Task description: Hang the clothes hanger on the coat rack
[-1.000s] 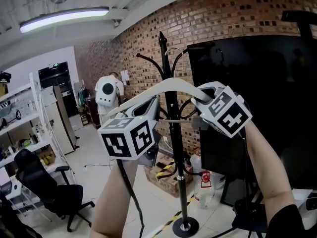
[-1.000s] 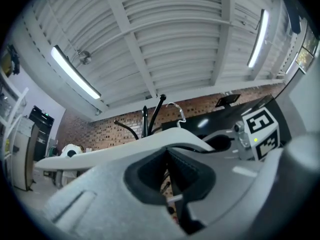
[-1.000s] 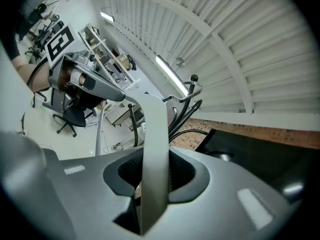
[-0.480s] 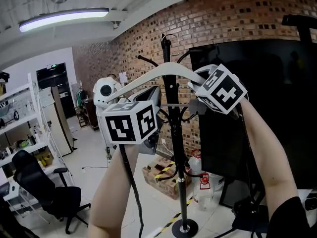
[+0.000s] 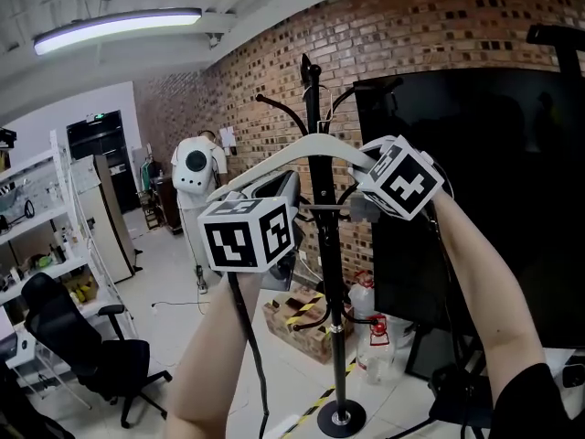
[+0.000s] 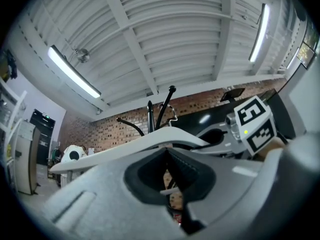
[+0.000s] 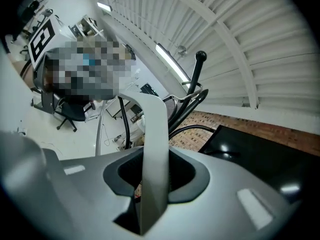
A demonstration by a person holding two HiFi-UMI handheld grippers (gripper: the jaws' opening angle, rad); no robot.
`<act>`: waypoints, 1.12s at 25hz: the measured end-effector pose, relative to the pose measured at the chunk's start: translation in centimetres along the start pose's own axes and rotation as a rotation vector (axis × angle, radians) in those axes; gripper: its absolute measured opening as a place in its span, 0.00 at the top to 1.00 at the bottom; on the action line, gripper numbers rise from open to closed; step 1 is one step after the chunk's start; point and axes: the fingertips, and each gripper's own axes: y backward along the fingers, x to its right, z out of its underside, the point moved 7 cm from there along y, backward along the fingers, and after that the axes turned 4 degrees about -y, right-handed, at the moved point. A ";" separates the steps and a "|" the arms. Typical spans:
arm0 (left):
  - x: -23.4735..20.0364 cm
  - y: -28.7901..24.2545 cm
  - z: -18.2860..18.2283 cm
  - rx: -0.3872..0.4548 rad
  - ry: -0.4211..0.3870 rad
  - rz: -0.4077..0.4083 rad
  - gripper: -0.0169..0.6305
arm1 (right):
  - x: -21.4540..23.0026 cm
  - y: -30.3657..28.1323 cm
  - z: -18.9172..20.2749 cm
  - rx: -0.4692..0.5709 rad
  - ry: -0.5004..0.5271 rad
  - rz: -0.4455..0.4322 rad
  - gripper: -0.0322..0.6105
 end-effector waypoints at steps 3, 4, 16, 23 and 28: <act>-0.1 -0.2 0.8 -0.013 -0.007 0.002 0.97 | 0.1 -0.7 0.5 -0.001 -0.032 -0.007 0.78; -0.4 -0.2 1.0 -0.018 -0.007 -0.006 0.97 | -0.1 -1.0 0.6 -0.003 -0.036 -0.011 0.78; 0.1 -0.3 3.3 -0.016 -0.038 -0.013 0.97 | -0.8 -2.0 1.4 0.039 -0.143 -0.056 0.78; 0.5 -0.6 3.3 -0.010 -0.036 0.004 0.97 | 0.0 -1.4 1.3 0.046 -0.152 -0.067 0.78; 0.9 -0.6 3.5 -0.013 -0.032 0.013 0.97 | -0.3 -1.3 1.2 0.036 -0.136 -0.087 0.78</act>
